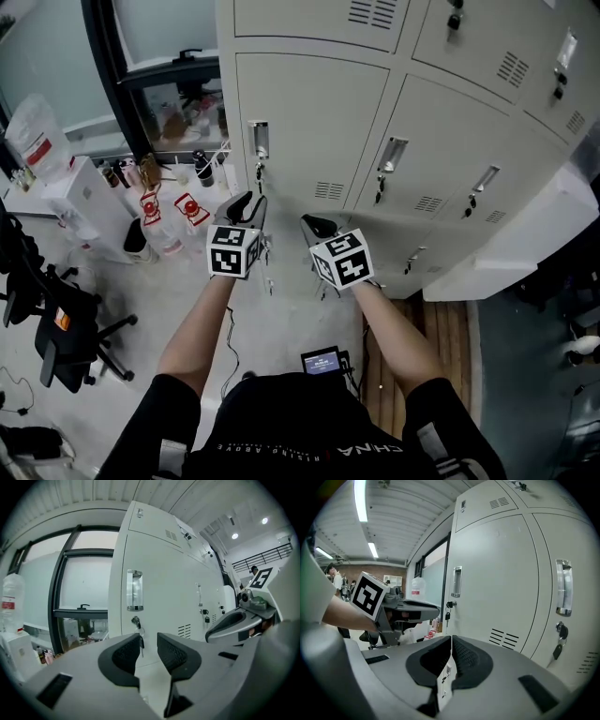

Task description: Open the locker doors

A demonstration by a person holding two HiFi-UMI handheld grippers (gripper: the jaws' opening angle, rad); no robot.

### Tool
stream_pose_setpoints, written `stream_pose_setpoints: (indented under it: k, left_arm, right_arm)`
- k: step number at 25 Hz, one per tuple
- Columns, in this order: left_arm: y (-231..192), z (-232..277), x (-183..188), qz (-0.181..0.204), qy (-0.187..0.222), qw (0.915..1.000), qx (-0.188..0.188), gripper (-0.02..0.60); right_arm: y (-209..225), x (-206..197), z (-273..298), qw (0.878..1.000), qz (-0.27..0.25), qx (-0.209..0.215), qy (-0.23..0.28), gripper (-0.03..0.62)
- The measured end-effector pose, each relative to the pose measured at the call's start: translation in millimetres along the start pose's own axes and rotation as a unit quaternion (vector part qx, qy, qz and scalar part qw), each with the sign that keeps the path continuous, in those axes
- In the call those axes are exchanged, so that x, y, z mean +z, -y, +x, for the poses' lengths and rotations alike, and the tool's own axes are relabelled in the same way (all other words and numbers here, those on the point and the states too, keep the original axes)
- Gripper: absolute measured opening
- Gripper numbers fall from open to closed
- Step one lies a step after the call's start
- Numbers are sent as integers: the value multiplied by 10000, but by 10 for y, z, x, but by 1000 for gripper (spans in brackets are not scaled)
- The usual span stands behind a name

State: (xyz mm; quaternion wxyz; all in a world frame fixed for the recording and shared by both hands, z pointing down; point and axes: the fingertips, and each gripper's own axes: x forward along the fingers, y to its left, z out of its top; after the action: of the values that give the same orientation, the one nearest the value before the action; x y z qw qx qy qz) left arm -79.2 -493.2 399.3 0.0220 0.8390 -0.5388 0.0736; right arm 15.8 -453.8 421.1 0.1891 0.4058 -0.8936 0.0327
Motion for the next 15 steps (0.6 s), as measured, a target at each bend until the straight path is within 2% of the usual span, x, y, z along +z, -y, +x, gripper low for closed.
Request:
stream_pose_setpoints:
  k: [10, 15]
  left_arm:
    - [-258, 388, 239, -95, 117, 9992, 375, 107]
    - [-283, 473, 263, -2, 115, 9993, 370, 93]
  right_arm:
    - [89, 145, 185, 9999, -50, 89, 78, 32]
    - [130, 121, 224, 10000, -15, 77, 55, 32]
